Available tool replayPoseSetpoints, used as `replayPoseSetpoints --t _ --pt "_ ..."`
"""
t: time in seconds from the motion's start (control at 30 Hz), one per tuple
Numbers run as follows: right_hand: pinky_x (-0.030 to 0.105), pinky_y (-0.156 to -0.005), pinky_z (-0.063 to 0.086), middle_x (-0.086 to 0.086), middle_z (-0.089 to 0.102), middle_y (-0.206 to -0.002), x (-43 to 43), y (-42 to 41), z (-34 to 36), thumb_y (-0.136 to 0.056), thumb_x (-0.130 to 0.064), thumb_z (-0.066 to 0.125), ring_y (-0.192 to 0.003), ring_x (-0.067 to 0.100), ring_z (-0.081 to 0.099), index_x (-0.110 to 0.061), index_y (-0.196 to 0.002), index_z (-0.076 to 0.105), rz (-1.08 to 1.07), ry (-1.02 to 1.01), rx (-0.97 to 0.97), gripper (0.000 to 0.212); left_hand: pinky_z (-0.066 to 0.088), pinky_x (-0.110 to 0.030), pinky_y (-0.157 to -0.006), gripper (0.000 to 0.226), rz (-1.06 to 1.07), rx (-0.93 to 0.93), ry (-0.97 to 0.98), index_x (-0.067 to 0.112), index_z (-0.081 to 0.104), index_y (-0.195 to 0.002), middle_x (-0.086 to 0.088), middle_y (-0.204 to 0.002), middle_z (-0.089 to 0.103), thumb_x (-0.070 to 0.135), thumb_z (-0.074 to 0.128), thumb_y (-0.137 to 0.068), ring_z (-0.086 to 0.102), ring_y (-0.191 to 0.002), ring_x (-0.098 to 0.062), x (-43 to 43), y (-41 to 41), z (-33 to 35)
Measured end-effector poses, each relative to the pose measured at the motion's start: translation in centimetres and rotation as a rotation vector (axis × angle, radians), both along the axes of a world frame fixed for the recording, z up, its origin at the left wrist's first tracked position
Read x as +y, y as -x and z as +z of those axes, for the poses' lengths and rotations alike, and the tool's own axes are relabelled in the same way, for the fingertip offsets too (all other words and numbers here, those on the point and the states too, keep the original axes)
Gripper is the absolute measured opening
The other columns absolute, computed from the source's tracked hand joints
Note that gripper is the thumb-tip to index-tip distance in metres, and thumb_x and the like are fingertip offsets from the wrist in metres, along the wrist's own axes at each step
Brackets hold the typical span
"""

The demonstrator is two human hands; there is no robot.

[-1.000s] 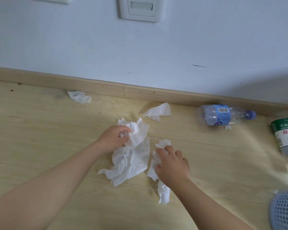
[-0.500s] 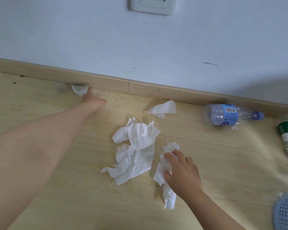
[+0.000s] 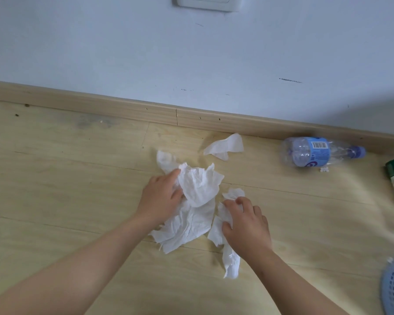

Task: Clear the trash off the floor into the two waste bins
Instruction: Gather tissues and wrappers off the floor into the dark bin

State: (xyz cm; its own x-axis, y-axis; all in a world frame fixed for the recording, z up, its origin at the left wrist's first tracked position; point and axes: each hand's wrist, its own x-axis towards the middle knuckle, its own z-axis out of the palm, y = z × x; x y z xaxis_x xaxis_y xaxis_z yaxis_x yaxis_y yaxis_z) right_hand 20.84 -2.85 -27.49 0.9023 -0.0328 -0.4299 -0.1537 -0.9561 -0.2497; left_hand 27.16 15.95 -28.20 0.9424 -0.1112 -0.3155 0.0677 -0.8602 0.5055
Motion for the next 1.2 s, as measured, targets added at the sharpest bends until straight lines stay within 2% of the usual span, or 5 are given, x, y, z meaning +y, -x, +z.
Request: replayPoseSetpoints --t 0.37,0.6,0.83,1.13,1.2 --pt "0.033 -0.110 0.021 -0.005 0.003 -0.157 -0.6 1.2 0.9 -0.082 -0.047 0.057 -0.139 0.021 0.017 -0.037 -0.145 0.016 0.076 -0.119 0.053 0.076 0.014 -0.039 -0.113 0.068 -0.436 -0.095 -0.133 0.038 0.021 -0.144 0.009 -0.155 0.007 0.052 0.045 -0.082 0.004 -0.145 -0.020 -2.6 2.6 -0.5" --pt "0.029 -0.107 0.027 -0.004 0.016 -0.155 -2.4 1.6 0.8 -0.087 -0.017 0.050 -0.138 0.020 0.020 -0.031 -0.139 0.037 0.092 -0.031 0.047 0.055 0.036 -0.031 -0.090 0.021 -0.232 -0.223 0.065 0.015 0.066 -0.102 0.002 -0.109 0.063 0.009 0.060 -0.083 0.053 -0.112 -0.021 -3.9 1.3 -0.8" --pt "0.030 -0.076 0.046 0.005 0.064 -0.102 -4.5 1.0 0.1 -0.089 -0.006 0.044 -0.099 0.026 0.056 -0.008 -0.094 0.069 -0.098 -0.176 -0.083 0.026 0.034 -0.022 -0.078 0.025 0.101 -0.175 0.271 0.010 0.062 -0.114 0.006 -0.100 0.063 0.018 0.046 -0.096 0.052 -0.089 -0.009 -3.5 1.3 4.2" --pt "0.037 -0.065 0.050 0.003 0.044 -0.066 -3.7 -2.6 5.1 -0.098 -0.021 0.037 -0.065 0.025 0.047 -0.001 -0.080 0.051 -0.609 -0.580 -0.439 0.030 0.042 -0.025 -0.061 0.016 0.279 -0.016 0.421 0.024 0.061 -0.091 -0.004 -0.080 0.064 0.017 0.046 -0.094 0.055 -0.068 -0.015 -2.2 2.9 6.9" --pt "0.014 -0.054 0.038 -0.003 0.038 -0.061 -3.4 -2.8 6.4 -0.098 -0.015 0.037 -0.057 0.013 0.036 -0.012 -0.071 0.042 -0.641 -0.615 -0.566 0.028 0.044 -0.031 -0.067 0.018 0.125 0.066 0.252 0.017 0.061 -0.102 -0.007 -0.090 0.066 0.020 0.046 -0.094 0.058 -0.077 -0.021 -2.5 4.0 5.8"
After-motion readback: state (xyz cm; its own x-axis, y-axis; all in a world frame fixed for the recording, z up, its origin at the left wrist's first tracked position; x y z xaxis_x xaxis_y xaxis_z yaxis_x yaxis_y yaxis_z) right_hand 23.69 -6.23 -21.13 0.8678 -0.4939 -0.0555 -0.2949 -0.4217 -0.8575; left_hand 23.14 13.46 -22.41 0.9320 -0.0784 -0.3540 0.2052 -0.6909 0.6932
